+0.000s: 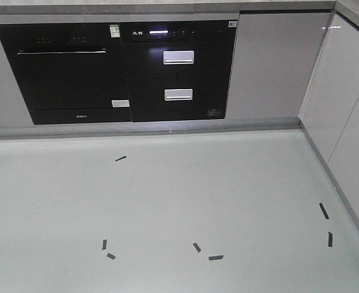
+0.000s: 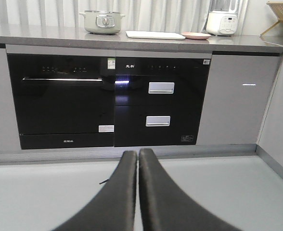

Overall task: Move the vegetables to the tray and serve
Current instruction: 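Drive the base forward toward the countertop with the pot and tray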

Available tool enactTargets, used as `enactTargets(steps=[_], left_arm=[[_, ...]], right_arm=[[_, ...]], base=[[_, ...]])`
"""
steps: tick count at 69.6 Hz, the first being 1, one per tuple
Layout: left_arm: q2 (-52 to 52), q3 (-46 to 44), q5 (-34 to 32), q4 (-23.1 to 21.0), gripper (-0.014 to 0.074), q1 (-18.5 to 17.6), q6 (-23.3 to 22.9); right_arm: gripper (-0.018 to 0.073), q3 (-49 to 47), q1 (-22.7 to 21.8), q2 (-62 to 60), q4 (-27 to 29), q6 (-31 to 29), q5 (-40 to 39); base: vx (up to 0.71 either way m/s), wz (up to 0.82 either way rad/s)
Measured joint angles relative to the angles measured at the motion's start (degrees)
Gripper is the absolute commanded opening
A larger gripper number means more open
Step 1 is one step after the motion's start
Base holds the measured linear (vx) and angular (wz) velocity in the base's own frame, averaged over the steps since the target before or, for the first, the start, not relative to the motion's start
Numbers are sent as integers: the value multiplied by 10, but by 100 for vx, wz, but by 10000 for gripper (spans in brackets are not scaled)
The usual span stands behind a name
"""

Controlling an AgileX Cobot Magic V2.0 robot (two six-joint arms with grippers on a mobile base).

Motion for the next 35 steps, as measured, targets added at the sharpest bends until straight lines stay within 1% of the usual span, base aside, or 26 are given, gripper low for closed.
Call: enactTargets(steps=[35], left_arm=[[0, 0, 0, 0, -6, 0, 0]], right_arm=[[-2, 0, 0, 0, 0, 0, 0]], base=[[7, 4]])
